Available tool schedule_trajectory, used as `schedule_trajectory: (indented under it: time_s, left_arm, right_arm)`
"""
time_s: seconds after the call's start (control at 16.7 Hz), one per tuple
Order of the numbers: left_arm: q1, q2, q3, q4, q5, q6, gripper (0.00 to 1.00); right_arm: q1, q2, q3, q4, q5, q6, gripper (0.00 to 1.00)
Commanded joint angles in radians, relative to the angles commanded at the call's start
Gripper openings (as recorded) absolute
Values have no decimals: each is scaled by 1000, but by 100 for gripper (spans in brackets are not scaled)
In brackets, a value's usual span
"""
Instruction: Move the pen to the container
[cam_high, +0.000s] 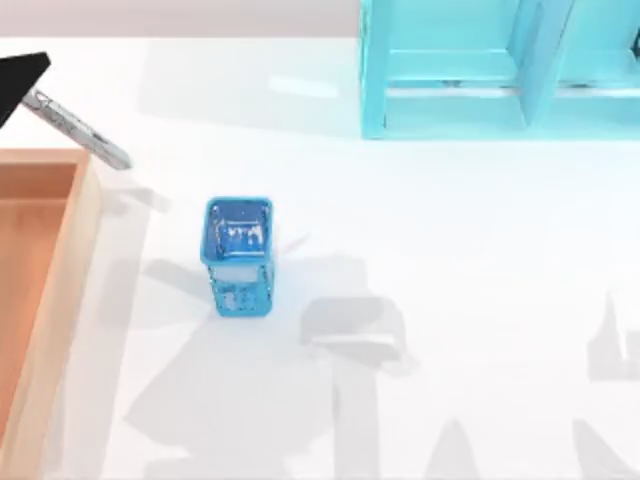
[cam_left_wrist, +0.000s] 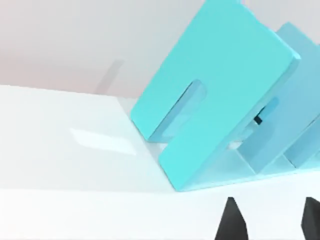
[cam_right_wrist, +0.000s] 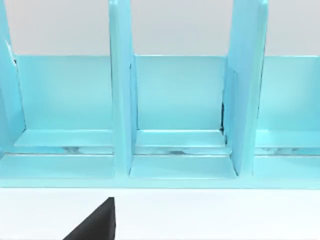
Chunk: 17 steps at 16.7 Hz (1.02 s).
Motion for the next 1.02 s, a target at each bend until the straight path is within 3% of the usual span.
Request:
schedule_trajectory:
  time_s: [0.54, 0.78, 1.02]
  left_arm:
    - [8, 27, 18, -67, 21, 54, 0]
    - [50, 87, 108, -267, 51, 255, 0]
    - [109, 156, 250, -546, 80, 581, 0]
  right_arm:
    - [0, 0, 0, 0, 0, 0, 100]
    - [0, 0, 0, 0, 0, 0, 100]
    - [0, 0, 0, 0, 0, 0, 100]
